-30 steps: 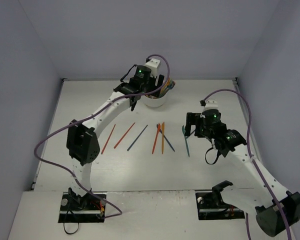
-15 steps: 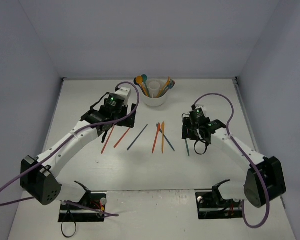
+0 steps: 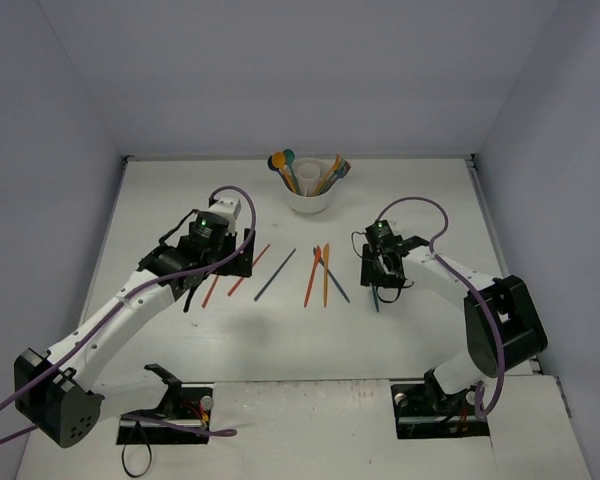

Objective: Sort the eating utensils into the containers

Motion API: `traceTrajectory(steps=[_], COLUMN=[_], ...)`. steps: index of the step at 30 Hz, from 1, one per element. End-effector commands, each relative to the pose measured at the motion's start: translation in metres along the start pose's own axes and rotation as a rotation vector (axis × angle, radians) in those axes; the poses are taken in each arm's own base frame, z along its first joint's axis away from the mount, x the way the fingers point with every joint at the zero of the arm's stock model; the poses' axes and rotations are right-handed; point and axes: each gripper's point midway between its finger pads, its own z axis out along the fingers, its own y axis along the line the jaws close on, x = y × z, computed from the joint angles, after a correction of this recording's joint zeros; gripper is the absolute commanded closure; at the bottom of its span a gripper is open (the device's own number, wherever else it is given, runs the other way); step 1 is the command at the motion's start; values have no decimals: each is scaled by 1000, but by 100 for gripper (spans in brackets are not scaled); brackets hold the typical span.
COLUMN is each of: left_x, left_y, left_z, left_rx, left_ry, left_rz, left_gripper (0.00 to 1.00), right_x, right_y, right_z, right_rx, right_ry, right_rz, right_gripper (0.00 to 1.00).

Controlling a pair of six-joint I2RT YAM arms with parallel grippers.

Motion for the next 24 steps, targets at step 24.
traceTrajectory(steps=[24], left_x=[25], left_y=[69], left_z=[79], left_rx=[-106], left_ry=[334], left_rz=[-26], left_gripper=[28], right_x=[-45], right_y=[28], right_z=[-56], right_rx=[-102], right_ry=[-231], right_rz=[10], right_gripper=[56])
